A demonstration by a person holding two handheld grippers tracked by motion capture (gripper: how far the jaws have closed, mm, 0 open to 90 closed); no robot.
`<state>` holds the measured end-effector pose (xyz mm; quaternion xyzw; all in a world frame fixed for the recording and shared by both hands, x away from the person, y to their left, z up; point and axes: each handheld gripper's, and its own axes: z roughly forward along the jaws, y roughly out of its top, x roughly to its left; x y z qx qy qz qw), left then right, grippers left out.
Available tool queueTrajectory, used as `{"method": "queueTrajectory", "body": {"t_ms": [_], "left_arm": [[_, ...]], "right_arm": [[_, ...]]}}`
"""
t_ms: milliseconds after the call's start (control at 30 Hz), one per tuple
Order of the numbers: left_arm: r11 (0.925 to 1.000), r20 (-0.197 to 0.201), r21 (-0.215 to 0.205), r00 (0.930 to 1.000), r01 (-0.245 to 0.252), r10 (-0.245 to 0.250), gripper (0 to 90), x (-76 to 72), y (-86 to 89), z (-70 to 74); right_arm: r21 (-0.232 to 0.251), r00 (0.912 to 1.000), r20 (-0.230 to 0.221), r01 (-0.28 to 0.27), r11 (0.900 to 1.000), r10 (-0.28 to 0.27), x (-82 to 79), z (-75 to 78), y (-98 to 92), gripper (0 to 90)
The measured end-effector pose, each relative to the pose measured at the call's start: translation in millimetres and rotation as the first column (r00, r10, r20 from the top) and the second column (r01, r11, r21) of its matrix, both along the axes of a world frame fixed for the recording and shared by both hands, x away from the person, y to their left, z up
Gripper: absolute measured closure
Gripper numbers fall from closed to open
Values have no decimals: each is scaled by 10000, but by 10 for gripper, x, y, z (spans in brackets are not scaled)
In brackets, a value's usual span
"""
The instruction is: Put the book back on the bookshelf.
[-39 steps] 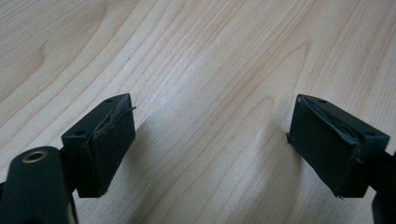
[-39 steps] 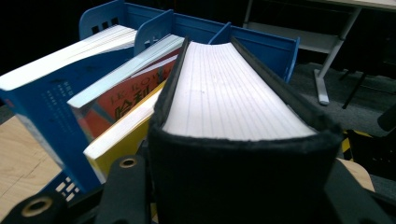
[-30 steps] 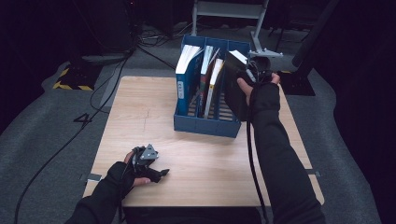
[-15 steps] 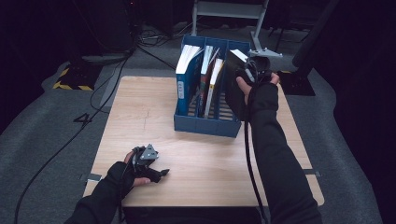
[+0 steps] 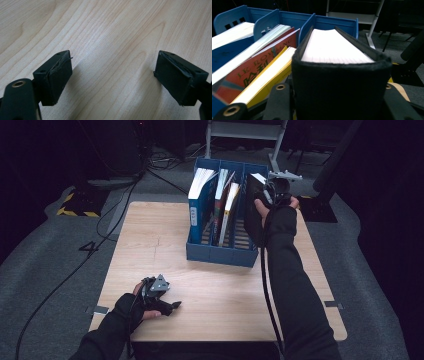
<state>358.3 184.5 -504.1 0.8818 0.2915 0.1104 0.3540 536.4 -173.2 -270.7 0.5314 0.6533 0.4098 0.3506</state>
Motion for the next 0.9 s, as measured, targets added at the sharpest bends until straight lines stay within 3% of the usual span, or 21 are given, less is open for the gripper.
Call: {"method": "queueTrajectory", "body": {"t_ms": [333, 467, 900], "left_arm": [[10000, -27, -11, 10000, 16, -16, 148, -4, 1, 0], [10000, -38, -9, 10000, 17, -17, 148, -6, 2, 0], [10000, -38, 13, 10000, 45, -45, 148, -4, 3, 1]], "right_arm": [[320, 9998, 151, 86, 9995, -91, 219, -86, 88, 527], [628, 9998, 24, 212, 9978, -214, 310, -186, 98, 527], [792, 9978, -242, 634, 9948, -617, 494, -541, 164, 526]]}}
